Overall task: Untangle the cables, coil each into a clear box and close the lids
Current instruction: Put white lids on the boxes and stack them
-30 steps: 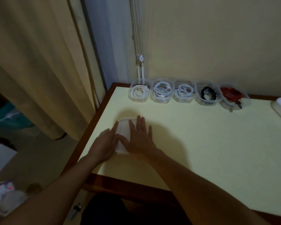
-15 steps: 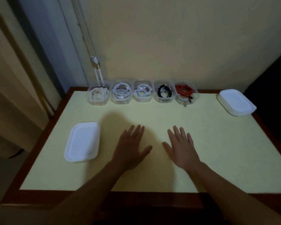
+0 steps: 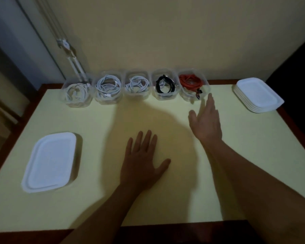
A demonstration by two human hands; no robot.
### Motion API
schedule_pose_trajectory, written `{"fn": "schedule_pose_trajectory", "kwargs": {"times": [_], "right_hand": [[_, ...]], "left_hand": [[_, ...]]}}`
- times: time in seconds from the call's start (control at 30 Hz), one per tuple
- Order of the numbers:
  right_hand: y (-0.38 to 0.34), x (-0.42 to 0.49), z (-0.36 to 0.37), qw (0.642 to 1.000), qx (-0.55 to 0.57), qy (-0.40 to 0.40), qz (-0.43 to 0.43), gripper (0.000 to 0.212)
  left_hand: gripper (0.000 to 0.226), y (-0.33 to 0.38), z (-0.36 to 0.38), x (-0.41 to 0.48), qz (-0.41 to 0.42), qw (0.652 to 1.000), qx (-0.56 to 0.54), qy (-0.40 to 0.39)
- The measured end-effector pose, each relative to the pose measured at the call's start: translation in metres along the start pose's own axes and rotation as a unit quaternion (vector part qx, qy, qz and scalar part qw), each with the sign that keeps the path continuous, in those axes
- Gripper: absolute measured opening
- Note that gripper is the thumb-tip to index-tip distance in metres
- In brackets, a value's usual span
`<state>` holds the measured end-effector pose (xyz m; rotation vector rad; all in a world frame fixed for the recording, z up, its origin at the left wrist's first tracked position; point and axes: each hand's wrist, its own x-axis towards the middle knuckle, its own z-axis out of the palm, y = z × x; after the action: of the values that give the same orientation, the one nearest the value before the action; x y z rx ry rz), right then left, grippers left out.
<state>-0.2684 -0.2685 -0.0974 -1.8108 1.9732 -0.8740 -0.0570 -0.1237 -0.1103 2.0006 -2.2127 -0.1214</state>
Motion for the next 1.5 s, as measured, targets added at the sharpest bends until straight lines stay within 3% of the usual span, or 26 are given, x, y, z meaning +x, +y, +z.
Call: {"fn": "schedule_pose_trajectory", "kwargs": {"times": [0.33,0.93,1.03,1.23,1.4,1.5], "right_hand": [[0.008,0.046,0.010,0.998,-0.031,0.037,-0.041,0.037],[0.019,-0.117,-0.034,0.996,0.049,0.001,-0.081,0.039],[0.018,-0.138,-0.031,0.991,0.057,0.008,-0.121,0.024],[0.008,-0.140,-0.039,0.980,0.042,-0.004,-0.193,0.038],[-0.002,-0.131,-0.045,0.956,-0.021,-0.058,-0.286,0.042],[-0.008,-0.127,-0.047,0.948,-0.030,-0.049,-0.312,0.037]], "left_hand": [[0.089,0.000,0.000,0.009,0.006,1.000,-0.002,-0.004],[0.100,0.003,-0.011,0.006,-0.006,0.998,-0.067,0.013],[0.096,0.004,-0.013,0.005,-0.001,0.995,-0.094,0.016],[0.093,0.004,-0.009,0.008,0.035,0.991,-0.128,0.017],[0.076,0.007,-0.004,0.016,0.053,0.989,-0.139,0.014],[0.071,0.008,-0.003,0.018,0.062,0.990,-0.129,0.015]]}}
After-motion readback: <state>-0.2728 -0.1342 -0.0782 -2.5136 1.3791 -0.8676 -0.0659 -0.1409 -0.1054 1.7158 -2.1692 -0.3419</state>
